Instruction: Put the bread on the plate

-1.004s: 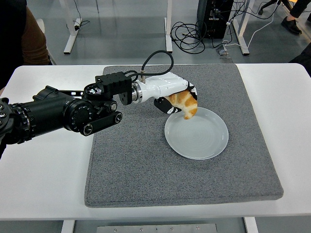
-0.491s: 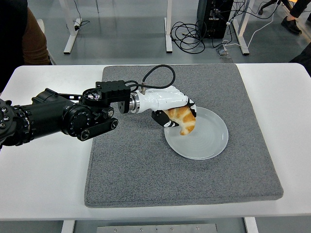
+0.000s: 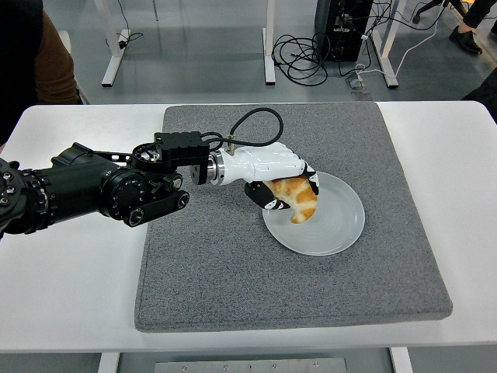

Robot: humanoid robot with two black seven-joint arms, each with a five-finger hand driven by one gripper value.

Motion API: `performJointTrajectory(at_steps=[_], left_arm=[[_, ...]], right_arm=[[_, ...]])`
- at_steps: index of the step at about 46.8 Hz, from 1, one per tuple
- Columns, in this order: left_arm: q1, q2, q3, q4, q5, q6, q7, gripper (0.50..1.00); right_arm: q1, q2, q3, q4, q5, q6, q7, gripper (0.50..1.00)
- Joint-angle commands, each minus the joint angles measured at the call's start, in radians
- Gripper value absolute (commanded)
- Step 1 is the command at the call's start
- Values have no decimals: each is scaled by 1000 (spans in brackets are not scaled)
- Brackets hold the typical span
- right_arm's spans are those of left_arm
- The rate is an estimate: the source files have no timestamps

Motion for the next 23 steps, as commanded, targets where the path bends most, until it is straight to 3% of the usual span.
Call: performJointTrajectory(at_steps=[1,11,23], left_arm=[[5,0,-2,-2,-5,0,1,500],[16,0,-2,-13,-42,-2,1,501],[23,0,1,-18,-80,-3,3,636]], right_arm=[[0,0,0,0,0,0,1,1000],[0,0,0,0,0,0,1,1000],[0,0,0,0,0,0,-1,1000]])
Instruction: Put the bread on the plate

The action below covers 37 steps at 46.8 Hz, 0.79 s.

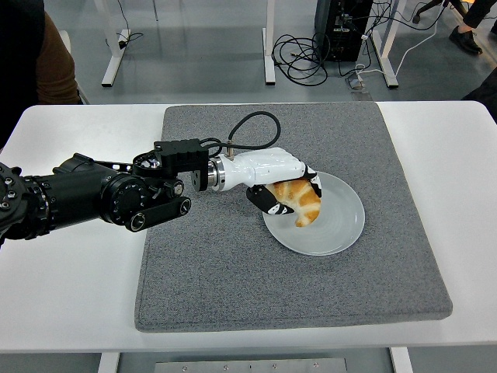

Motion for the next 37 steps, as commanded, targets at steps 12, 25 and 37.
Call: performJointTrajectory(at_steps=[12,25,37], left_arm=[[27,0,2,-1,-37,-9,3,829],[45,0,17,-1,-42,-12,2,949],[44,0,16,-4,-42,-12,2,958]], right_arm=[[0,0,0,0,0,0,1,1000],[0,0,0,0,0,0,1,1000],[0,0,0,0,0,0,1,1000]])
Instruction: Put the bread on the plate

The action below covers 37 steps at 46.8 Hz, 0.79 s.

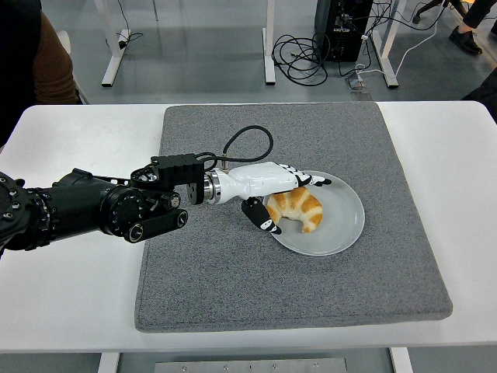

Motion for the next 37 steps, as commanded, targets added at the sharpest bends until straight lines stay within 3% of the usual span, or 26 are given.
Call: performJointTrajectory(at_steps=[1,21,29,37], left_arm=[[-4,0,-7,-5,0,0,0,958],[-44,0,-121,-163,0,0,-2,966],[-34,0,-176,-166,-14,0,-2,965],[-31,9,-195,-162,-136,0,-2,965]], right_arm=[[0,0,0,0,0,-1,-1,1000],[0,0,0,0,0,-1,-1,1000],[0,0,0,0,0,-1,-1,1000],[0,0,0,0,0,-1,1,1000]])
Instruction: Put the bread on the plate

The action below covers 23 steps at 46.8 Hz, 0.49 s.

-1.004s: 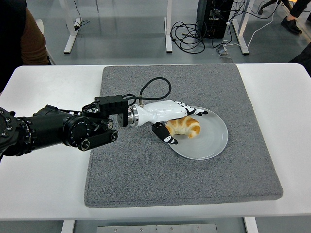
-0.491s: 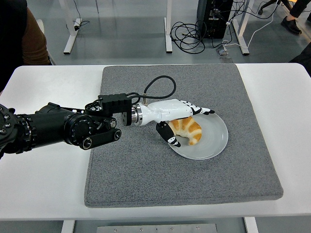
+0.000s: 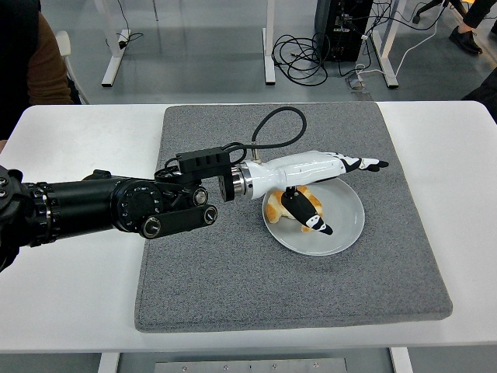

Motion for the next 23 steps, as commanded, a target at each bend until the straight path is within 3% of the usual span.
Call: performJointTrajectory(at_steps=[1,12,23], left_arm=[[3,2,-1,6,-59,0,0,965],[9,39,-1,22,-254,0,1,965],[25,44,-1,140,-372,0,1,965]], right_arm=[[0,0,0,0,0,0,-1,1000],[0,0,0,0,0,0,-1,1000],[0,0,0,0,0,0,-1,1000]])
